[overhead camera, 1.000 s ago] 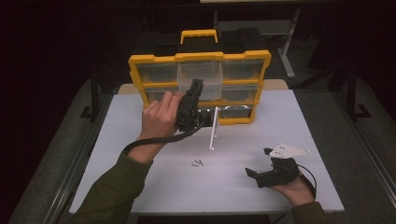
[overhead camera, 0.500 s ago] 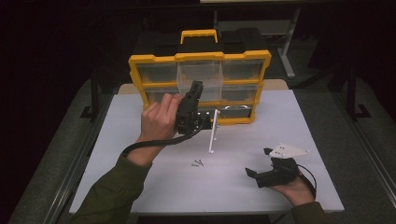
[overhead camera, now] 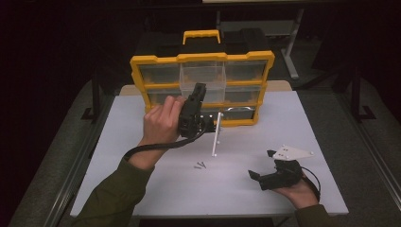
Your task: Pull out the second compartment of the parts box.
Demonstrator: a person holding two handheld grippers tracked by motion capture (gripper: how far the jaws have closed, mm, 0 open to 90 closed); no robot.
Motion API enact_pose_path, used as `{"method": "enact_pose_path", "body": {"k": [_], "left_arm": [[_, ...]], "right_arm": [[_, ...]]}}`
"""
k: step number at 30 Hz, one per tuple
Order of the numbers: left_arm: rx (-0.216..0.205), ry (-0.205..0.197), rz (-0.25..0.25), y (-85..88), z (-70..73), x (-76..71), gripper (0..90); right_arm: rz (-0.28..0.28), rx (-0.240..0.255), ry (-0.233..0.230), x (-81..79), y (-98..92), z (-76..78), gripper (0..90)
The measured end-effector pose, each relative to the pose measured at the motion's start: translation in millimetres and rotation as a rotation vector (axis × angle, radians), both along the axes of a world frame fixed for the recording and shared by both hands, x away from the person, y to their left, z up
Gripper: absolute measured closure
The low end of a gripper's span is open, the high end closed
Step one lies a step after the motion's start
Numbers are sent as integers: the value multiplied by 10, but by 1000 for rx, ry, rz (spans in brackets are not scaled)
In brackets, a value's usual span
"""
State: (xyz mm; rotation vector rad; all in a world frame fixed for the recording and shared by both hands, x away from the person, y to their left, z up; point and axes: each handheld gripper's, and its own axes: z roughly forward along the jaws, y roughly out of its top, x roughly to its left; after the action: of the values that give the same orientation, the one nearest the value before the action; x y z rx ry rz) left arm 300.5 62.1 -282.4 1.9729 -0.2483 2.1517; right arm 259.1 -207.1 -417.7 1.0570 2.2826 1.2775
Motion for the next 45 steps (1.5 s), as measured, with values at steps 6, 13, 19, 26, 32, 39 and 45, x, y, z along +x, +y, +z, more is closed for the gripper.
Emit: {"method": "enact_pose_path", "body": {"k": [6,13,19,26,32,39,45], "left_arm": [[-17,4,-2,2,4,-4,715],[-25,12,-10,-13,-23,-45,632],[-22,24,-13,-24,-43,-68,540],[-23,41,-19,-30,-109,-95,473],[-31,43,-21,-33,-158,-112,418],[-33,64,-24,-44,-247,-126,390],[-34,74,-20,-56,-325,-130,315]], "right_arm": [[0,1,1,0,0,-1,0],[0,0,1,0,0,0,0],[-1,1,2,0,0,-1,0],[2,-2,1,1,1,-3,0],[2,-3,3,2,3,-4,0],[1,-3,3,2,4,-6,0],[-1,-2,6,1,3,-7,0]]}}
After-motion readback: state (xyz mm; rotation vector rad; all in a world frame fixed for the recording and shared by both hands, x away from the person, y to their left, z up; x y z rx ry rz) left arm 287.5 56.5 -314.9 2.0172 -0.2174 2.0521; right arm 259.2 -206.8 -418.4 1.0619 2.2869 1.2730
